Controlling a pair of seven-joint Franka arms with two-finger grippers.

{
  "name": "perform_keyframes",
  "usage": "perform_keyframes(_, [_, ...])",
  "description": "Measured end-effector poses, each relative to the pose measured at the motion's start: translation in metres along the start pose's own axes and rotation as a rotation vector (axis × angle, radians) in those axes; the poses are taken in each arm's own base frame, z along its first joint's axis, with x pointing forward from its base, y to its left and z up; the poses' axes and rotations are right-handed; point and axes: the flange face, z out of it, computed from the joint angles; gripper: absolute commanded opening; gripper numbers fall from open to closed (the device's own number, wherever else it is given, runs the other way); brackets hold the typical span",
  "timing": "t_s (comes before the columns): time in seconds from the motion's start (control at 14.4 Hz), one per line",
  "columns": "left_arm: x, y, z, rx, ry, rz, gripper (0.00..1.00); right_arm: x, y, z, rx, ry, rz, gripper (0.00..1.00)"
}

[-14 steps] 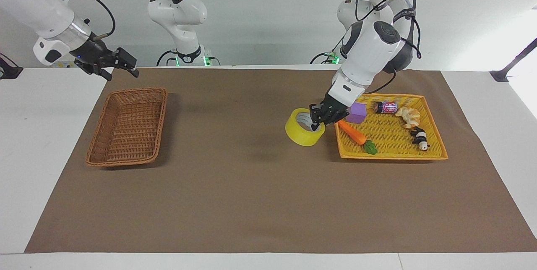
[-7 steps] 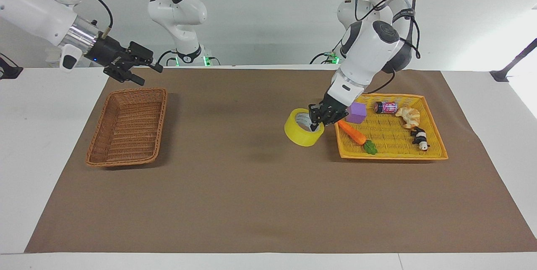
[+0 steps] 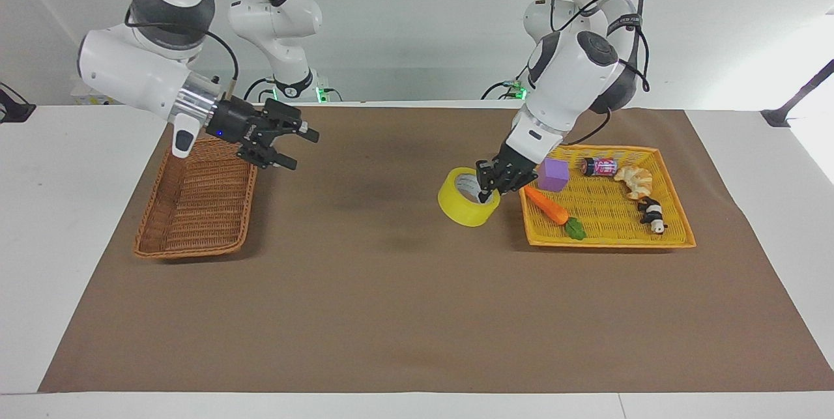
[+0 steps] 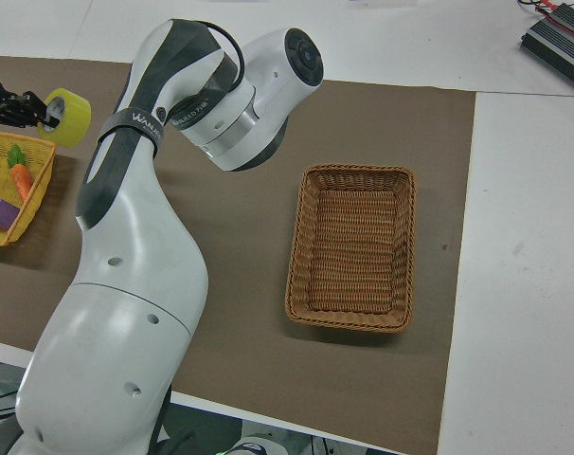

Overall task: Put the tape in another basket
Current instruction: 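Hold the tape up while the right gripper reaches and grasps its rim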

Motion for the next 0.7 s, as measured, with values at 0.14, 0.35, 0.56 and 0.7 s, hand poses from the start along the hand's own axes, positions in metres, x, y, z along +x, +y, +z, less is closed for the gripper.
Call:
perform_keyframes(0.14, [-0.004,0.006,0.002,-0.025,-0.015,0.030,0.00,0.007,0.001,0.025,0.037,0.025,0.012,1.00])
perform_keyframes(0.35, [-0.006,0.008,0.003,-0.058,-0.031,0.083,0.00,0.011,-0.008,0.070,0.060,0.058,-0.006,1.00])
perform_keyframes(0.56, [-0.006,0.008,0.005,-0.066,-0.039,0.114,0.00,0.003,-0.024,0.102,0.053,0.038,-0.030,1.00])
perform_keyframes(0.7, [-0.006,0.008,0.005,-0.070,-0.042,0.122,0.00,0.000,-0.029,0.109,0.053,0.029,-0.037,1.00])
